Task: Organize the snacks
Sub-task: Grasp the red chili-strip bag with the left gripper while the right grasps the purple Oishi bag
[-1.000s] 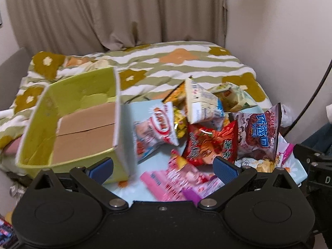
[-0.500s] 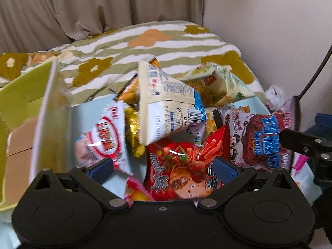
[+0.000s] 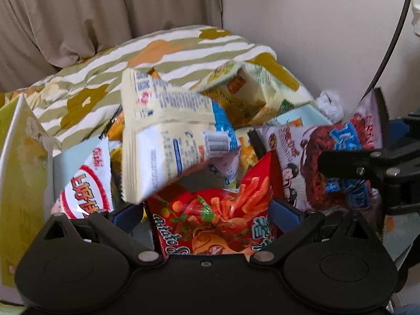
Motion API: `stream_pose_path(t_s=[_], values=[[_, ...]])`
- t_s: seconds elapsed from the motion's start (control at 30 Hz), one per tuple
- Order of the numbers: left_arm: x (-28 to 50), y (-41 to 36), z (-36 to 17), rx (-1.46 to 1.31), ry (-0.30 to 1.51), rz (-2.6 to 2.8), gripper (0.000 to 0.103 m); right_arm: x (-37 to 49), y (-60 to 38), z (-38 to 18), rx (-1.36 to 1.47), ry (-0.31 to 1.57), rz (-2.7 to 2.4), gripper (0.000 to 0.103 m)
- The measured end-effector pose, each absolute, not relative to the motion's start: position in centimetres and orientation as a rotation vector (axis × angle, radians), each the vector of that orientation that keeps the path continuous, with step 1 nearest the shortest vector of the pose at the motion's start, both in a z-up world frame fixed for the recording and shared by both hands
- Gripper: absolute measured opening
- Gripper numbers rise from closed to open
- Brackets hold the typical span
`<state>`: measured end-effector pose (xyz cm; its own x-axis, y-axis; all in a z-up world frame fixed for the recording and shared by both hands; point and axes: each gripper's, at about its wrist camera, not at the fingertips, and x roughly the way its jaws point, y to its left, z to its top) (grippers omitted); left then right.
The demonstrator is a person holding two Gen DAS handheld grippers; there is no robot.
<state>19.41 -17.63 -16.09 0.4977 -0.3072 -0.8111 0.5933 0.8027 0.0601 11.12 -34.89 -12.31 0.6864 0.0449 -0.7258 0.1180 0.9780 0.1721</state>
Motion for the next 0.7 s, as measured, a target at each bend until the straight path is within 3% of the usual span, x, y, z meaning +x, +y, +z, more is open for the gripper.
stream_pose_path(t_s=[0.27, 0.6, 0.7], values=[[20.6, -17.0, -17.1, 0.29, 0.947, -0.591, 0.102, 11.8, -34.8, -13.2, 0.227, 0.838, -0.002, 0.095], [20.4, -17.0, -16.6, 0.278, 0.961, -0.626, 0.084, 12.6, -34.9, -13.5, 0.25, 0.858, 0.018, 0.087], [20.2, -17.3, -16.3, 0.293, 0.964, -0.621, 0.082, 12.7, -34.9, -13.6, 0.251, 0.872, 0.024, 0.08]])
